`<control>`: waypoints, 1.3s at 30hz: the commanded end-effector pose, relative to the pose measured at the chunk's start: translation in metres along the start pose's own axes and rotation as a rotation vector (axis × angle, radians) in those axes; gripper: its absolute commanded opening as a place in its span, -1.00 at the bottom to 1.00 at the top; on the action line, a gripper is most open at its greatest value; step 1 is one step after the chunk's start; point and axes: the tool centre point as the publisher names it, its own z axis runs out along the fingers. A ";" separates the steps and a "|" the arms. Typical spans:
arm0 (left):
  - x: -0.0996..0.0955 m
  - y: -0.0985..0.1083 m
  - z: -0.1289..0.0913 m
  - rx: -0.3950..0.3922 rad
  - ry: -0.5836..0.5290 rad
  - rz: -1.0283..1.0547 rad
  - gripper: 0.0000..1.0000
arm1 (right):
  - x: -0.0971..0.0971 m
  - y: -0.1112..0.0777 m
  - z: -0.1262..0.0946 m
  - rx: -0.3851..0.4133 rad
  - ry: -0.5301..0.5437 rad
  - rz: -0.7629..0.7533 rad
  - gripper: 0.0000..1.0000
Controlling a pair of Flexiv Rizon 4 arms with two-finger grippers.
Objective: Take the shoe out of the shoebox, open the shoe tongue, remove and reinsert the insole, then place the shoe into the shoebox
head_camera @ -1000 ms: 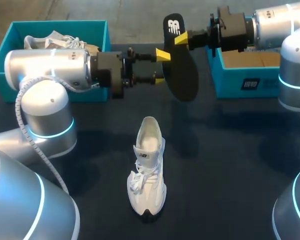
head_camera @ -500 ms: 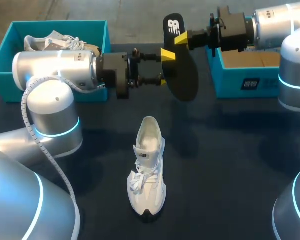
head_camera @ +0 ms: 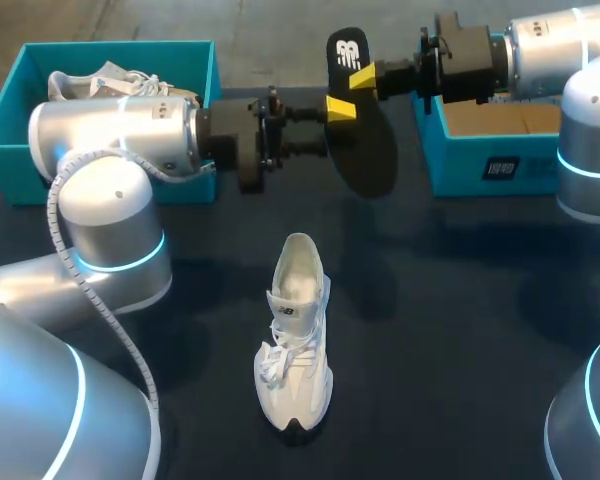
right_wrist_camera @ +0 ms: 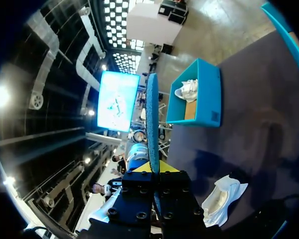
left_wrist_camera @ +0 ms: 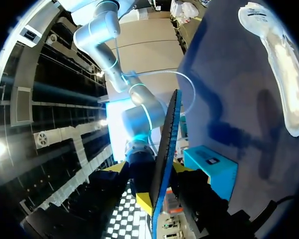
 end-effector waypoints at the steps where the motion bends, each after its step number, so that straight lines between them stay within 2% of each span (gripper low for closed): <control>1: 0.002 0.000 -0.002 -0.011 0.007 -0.002 -0.02 | 0.001 0.000 0.000 0.001 -0.006 0.002 -1.00; 17: -0.004 0.003 -0.002 -0.023 0.018 0.014 -0.29 | 0.001 0.000 0.000 0.001 -0.006 0.002 -1.00; 21: -0.004 0.004 -0.002 -0.031 0.026 0.013 -0.44 | 0.001 0.000 0.000 0.001 -0.006 0.002 -1.00; 31: -0.001 0.004 0.001 -0.038 0.038 0.005 -0.48 | 0.001 0.000 0.000 0.001 -0.006 0.002 -1.00; 39: 0.001 0.004 0.002 -0.038 0.045 -0.004 -0.63 | 0.001 0.000 0.000 0.001 -0.006 0.002 -1.00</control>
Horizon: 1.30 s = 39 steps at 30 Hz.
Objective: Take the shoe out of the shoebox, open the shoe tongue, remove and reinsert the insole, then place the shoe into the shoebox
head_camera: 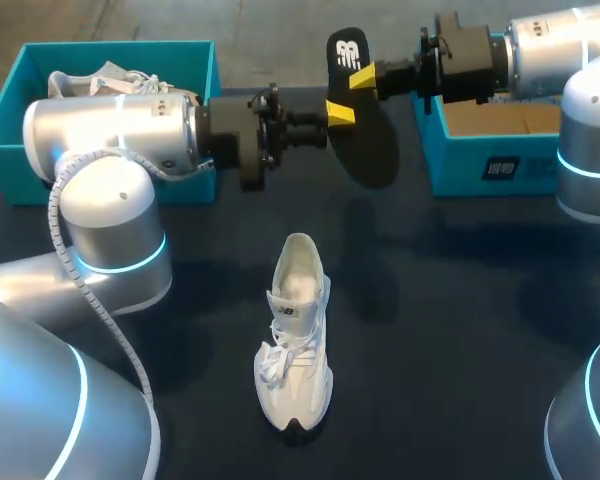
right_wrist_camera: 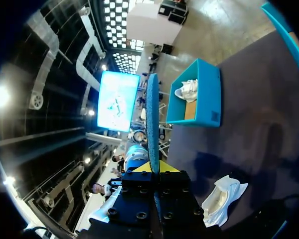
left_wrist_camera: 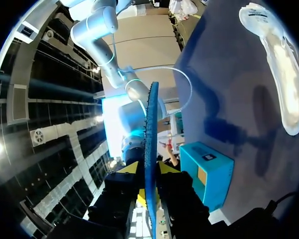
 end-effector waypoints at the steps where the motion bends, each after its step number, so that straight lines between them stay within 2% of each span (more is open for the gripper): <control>1: 0.000 0.000 0.002 -0.003 0.007 -0.002 -0.63 | 0.001 0.000 0.001 0.001 -0.006 0.002 -1.00; 11: 0.002 0.002 0.003 -0.005 0.013 -0.005 -0.63 | 0.001 0.000 0.001 0.001 -0.006 0.002 -1.00; 12: 0.002 0.002 0.003 -0.004 0.014 -0.006 -0.67 | 0.001 0.000 0.001 0.001 -0.006 0.002 -1.00; 14: 0.003 0.002 0.003 -0.002 0.016 -0.007 -1.00 | 0.001 0.000 0.001 0.001 -0.006 0.002 -1.00; 25: 0.004 0.002 0.005 0.001 0.018 -0.007 -1.00 | 0.001 0.000 0.000 0.004 0.011 0.005 -1.00; 26: 0.004 0.002 0.005 0.000 0.018 -0.006 -1.00 | 0.001 0.000 0.000 0.004 0.012 0.003 -0.85; 27: 0.004 0.002 0.004 0.000 0.018 -0.005 -1.00 | 0.001 0.000 0.000 0.002 0.009 0.004 0.00; 28: 0.003 0.002 0.004 0.000 0.017 -0.005 -1.00 | 0.001 0.000 0.001 -0.006 0.015 0.005 1.00; 39: 0.005 -0.003 -0.016 0.000 0.036 0.000 -1.00 | -0.003 -0.007 -0.017 -0.047 0.008 -0.035 1.00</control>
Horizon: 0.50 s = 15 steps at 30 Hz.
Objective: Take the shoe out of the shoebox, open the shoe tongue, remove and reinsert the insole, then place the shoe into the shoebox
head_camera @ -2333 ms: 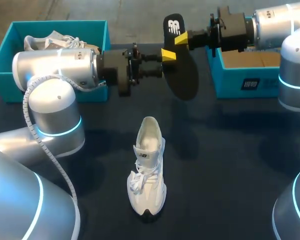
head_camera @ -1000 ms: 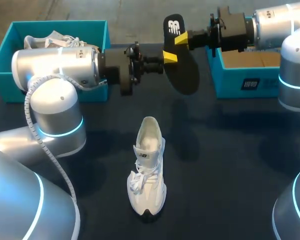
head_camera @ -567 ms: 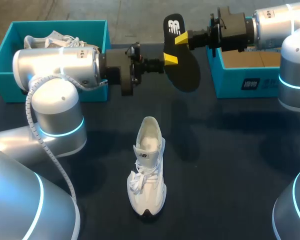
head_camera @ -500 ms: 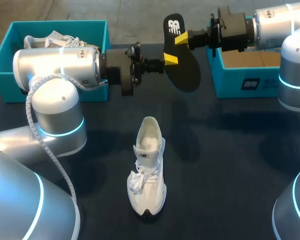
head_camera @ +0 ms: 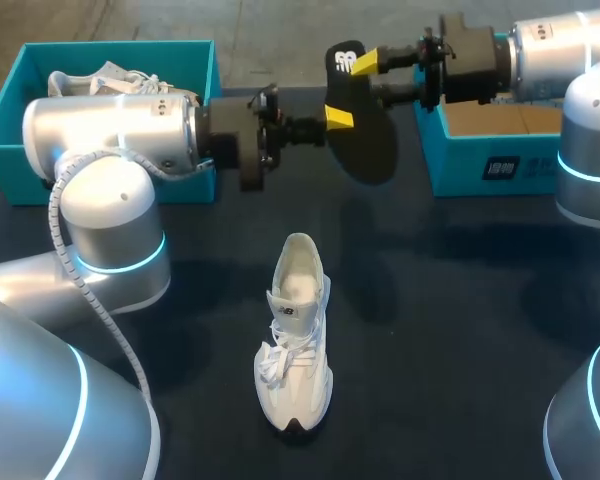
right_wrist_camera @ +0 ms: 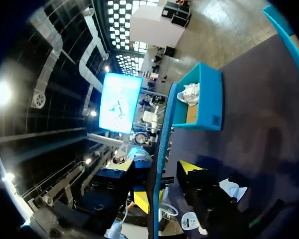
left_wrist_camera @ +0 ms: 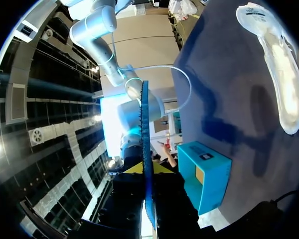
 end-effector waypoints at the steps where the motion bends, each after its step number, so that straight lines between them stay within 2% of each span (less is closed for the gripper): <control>1: 0.000 -0.006 -0.016 0.002 0.018 0.000 -1.00 | -0.002 -0.011 -0.013 -0.021 -0.006 -0.015 1.00; 11: 0.007 -0.024 -0.057 0.018 0.054 -0.013 -1.00 | -0.010 -0.031 -0.035 -0.033 -0.008 -0.041 1.00; 15: 0.010 -0.037 -0.075 0.057 0.052 -0.064 -1.00 | -0.014 -0.036 -0.039 -0.043 -0.017 -0.051 1.00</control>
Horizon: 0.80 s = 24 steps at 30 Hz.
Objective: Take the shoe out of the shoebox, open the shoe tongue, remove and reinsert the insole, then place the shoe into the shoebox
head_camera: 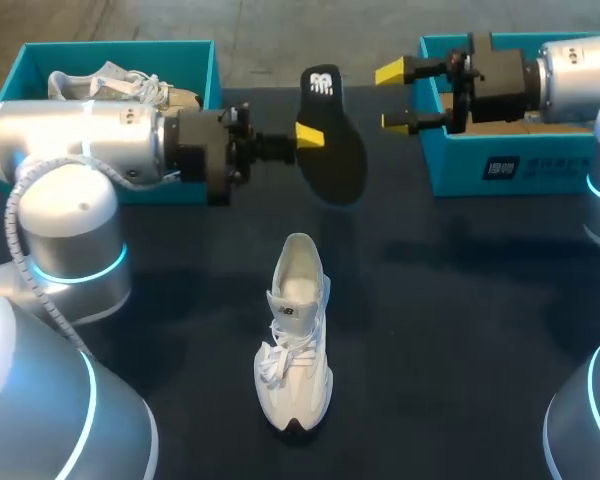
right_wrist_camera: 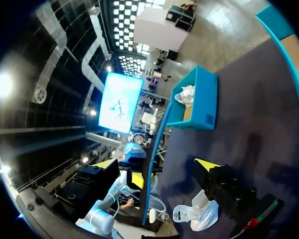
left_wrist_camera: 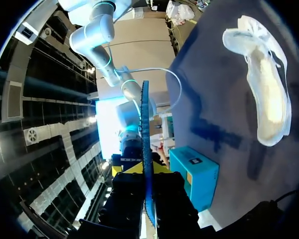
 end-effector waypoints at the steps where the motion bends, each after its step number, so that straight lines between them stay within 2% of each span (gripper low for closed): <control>1: 0.002 -0.017 -0.035 0.027 0.009 -0.034 -1.00 | 0.000 -0.009 -0.007 -0.018 -0.010 -0.006 1.00; 4: 0.003 -0.029 -0.045 0.044 0.029 -0.087 -1.00 | 0.000 -0.009 -0.007 -0.018 -0.010 -0.006 1.00; 8: 0.004 -0.038 -0.058 0.016 0.076 -0.253 -1.00 | 0.000 -0.009 -0.007 -0.018 -0.010 -0.006 1.00; 11: 0.005 -0.039 -0.067 0.007 0.062 -0.475 -1.00 | 0.000 -0.009 -0.007 -0.018 -0.010 -0.006 1.00; 13: 0.010 -0.038 -0.071 0.014 0.041 -0.698 -1.00 | 0.000 -0.009 -0.007 -0.018 -0.010 -0.006 1.00; 14: 0.008 -0.041 -0.071 0.005 0.078 -0.660 -1.00 | 0.000 -0.009 -0.007 -0.018 -0.010 -0.006 1.00; 24: 0.008 -0.041 -0.071 0.005 0.078 -0.660 -1.00 | 0.000 -0.009 -0.007 -0.018 -0.010 -0.006 1.00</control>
